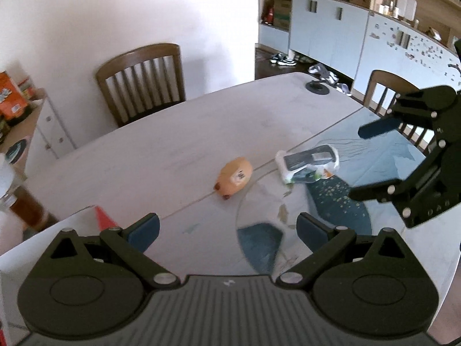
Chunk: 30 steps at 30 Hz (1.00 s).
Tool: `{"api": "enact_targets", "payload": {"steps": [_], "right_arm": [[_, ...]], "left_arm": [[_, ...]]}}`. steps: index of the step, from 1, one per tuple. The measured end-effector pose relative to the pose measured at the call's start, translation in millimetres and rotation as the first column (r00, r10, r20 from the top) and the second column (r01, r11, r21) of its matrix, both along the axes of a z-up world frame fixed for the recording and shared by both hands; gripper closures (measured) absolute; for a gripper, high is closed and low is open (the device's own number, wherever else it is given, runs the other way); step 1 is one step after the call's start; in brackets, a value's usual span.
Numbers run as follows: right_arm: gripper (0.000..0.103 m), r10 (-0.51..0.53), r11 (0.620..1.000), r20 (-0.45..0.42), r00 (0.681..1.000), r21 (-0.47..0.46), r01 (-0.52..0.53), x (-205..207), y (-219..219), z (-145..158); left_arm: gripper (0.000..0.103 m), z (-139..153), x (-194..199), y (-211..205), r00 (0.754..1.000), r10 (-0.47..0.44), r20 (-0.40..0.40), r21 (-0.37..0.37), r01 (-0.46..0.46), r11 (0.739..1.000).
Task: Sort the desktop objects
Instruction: 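Move the left gripper toward the orange toy while the right gripper approaches the clear bag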
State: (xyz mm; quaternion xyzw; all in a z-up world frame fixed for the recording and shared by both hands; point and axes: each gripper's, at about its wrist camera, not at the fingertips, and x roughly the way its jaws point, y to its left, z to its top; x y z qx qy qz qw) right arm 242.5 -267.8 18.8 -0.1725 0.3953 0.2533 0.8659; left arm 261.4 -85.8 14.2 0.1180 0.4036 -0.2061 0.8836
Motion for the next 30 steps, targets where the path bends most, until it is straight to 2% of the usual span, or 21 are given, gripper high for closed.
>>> {"api": "enact_targets", "payload": {"steps": [6, 13, 22, 30], "right_arm": [[0.021, -0.041, 0.999, -0.007, 0.999, -0.002, 0.041, 16.9, -33.8, -5.6], [0.021, -0.029, 0.999, -0.028, 0.999, -0.023, 0.029, 36.0, -54.4, -19.5], [0.021, -0.008, 1.0, -0.085, 0.996, -0.014, 0.007, 70.1, -61.4, -48.8], [0.021, 0.058, 0.997, -0.127, 0.99, -0.044, -0.064, 95.2, -51.8, -78.2]], "left_arm": [[0.001, -11.4, 16.8, -26.9, 0.999, -0.041, -0.006, -0.009, 0.041, 0.999], [0.001, -30.3, 42.4, -47.4, 0.998, -0.066, -0.023, -0.022, 0.065, 0.998], [0.001, -62.8, 79.0, -59.1, 0.997, -0.055, -0.055, -0.015, 0.054, 0.998], [0.001, -91.9, 104.2, -70.8, 0.994, -0.095, -0.061, 0.018, 0.097, 0.995]]}}
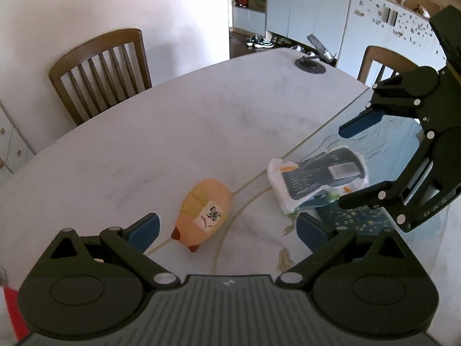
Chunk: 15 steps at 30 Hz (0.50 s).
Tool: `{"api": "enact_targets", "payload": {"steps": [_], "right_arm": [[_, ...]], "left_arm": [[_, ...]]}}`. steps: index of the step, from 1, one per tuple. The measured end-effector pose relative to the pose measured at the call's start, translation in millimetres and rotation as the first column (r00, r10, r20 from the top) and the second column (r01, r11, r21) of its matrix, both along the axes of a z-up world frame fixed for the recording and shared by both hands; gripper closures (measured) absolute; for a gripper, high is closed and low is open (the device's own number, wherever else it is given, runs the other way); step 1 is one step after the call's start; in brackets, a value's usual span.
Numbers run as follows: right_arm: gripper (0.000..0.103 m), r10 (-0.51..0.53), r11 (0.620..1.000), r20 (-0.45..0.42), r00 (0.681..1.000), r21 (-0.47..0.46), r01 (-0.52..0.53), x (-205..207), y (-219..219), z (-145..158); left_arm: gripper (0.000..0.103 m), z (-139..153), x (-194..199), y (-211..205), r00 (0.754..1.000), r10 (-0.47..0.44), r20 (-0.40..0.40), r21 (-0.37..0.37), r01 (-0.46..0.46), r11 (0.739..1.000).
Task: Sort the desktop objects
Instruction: 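Move the left gripper toward the orange toy while the right gripper approaches the clear bag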
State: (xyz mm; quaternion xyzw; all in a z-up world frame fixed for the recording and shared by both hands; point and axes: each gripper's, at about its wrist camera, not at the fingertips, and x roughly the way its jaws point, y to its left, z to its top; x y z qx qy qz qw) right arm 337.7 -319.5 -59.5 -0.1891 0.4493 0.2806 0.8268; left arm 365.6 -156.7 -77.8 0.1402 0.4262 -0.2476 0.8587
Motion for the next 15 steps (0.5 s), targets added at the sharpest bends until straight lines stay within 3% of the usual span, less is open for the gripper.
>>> {"api": "enact_targets", "payload": {"steps": [15], "right_arm": [[0.021, 0.069, 0.996, -0.048, 0.996, -0.057, -0.072, 34.5, 14.8, -45.3]], "left_arm": [[0.001, -37.5, 34.7, 0.4, 1.0, 0.016, -0.013, -0.003, -0.016, 1.0]]}}
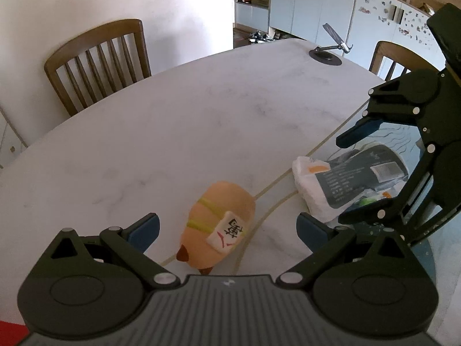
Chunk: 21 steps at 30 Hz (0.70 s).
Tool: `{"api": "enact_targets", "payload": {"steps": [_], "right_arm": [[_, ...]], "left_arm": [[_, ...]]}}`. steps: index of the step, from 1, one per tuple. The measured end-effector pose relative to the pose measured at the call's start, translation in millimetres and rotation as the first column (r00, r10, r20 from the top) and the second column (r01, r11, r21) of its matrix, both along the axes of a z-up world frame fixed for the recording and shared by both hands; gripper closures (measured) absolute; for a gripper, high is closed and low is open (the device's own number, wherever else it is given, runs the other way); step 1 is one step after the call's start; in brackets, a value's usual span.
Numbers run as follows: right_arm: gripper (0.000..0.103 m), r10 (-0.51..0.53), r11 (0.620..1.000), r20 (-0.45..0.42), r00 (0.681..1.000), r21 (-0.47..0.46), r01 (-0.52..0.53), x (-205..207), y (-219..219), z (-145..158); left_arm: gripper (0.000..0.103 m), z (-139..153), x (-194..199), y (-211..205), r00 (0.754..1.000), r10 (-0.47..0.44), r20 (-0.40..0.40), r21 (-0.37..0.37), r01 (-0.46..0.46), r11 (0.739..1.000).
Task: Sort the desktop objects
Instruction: 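Move the left gripper toward the orange toy while the right gripper approaches the clear bag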
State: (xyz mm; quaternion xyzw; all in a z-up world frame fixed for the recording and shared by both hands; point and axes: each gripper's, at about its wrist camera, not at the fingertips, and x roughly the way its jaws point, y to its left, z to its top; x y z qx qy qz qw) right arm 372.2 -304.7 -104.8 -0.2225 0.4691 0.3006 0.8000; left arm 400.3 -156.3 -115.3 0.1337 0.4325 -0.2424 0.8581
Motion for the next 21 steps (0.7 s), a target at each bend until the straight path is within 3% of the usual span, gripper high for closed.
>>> {"api": "enact_targets", "payload": {"steps": [13, 21], "right_arm": [[0.022, -0.006, 1.0, -0.012, 1.0, -0.007, 0.006, 7.0, -0.6, -13.2], [0.024, -0.013, 1.0, -0.02, 1.0, -0.003, 0.013, 9.9, -3.5, -18.5]], "left_arm": [[0.003, -13.4, 7.3, -5.8, 1.0, -0.007, -0.001, 0.002, 0.007, 1.0], [0.011, -21.2, 9.0, -9.9, 1.0, -0.019, -0.014, 0.01, 0.019, 1.0]]}}
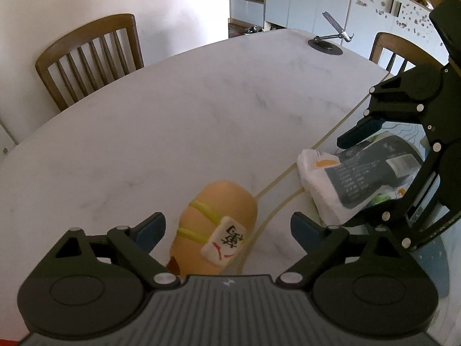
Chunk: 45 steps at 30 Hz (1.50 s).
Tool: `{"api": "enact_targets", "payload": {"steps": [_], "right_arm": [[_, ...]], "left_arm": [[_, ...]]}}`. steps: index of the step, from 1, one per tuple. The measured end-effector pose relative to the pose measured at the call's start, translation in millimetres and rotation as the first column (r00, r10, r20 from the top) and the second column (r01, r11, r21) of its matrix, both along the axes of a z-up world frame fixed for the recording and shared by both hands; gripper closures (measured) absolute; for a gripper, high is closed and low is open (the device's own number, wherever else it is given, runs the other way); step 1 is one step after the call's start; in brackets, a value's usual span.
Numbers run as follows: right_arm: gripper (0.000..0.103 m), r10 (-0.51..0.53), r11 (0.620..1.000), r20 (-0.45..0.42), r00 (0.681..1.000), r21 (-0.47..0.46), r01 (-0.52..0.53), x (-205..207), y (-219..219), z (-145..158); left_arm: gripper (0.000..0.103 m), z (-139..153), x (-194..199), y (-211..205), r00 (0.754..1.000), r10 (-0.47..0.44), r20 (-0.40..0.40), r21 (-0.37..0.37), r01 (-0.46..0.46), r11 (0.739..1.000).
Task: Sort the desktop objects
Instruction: 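Move the left gripper toward the orange toy while the right gripper approaches the clear bag, then close the left gripper on the orange toy while the right gripper closes on the clear bag, then carry the orange toy and clear bag with both grippers over the red box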
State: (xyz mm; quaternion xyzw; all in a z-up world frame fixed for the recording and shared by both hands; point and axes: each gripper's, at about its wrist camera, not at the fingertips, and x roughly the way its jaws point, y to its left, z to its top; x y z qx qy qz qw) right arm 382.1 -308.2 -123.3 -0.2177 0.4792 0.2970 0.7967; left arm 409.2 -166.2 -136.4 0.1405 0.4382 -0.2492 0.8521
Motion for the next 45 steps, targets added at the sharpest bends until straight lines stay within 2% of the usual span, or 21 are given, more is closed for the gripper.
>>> {"api": "enact_targets", "payload": {"steps": [2, 5, 10, 17, 19, 24, 34, 45], "right_arm": [[0.024, 0.001, 1.0, 0.002, 1.0, 0.003, -0.001, -0.5, -0.7, 0.0], [0.025, 0.003, 1.0, 0.001, 1.0, 0.007, -0.003, -0.4, -1.6, 0.1], [0.036, 0.007, 1.0, -0.011, 1.0, 0.025, -0.007, 0.6, -2.9, 0.8], [0.052, 0.019, 0.999, -0.012, 1.0, 0.028, -0.018, -3.1, -1.2, 2.5], [0.061, 0.014, 1.0, -0.002, 1.0, 0.019, -0.014, -5.0, -1.0, 3.0], [0.071, -0.005, 1.0, 0.012, 1.0, 0.006, 0.005, -9.8, -1.8, 8.1], [0.074, -0.014, 0.999, 0.01, 1.0, 0.036, 0.013, -28.3, 3.1, 37.0], [0.074, 0.012, 1.0, 0.04, 0.999, 0.028, -0.013, -63.8, 22.9, 71.3]], "left_arm": [[0.017, -0.9, 0.7, -0.5, 1.0, 0.001, -0.003, 0.002, -0.001, 1.0], [0.019, -1.0, 1.1, -0.4, 1.0, 0.004, -0.003, 0.007, -0.004, 1.0], [0.027, -2.8, 2.0, -2.3, 1.0, 0.003, -0.006, 0.023, -0.003, 1.0], [0.048, -1.4, 4.3, -1.2, 0.999, 0.037, 0.002, 0.049, -0.037, 0.998], [0.049, -0.3, 4.9, 0.4, 0.999, 0.046, -0.008, 0.042, -0.046, 0.998], [0.051, 4.7, -1.1, 0.3, 0.999, 0.045, -0.007, 0.038, -0.045, 0.998], [0.051, 33.0, -23.7, 4.3, 0.998, 0.062, -0.006, 0.001, -0.062, 0.998], [0.051, 75.2, -71.7, 17.0, 0.996, 0.082, 0.027, -0.012, -0.081, 0.997]]}}
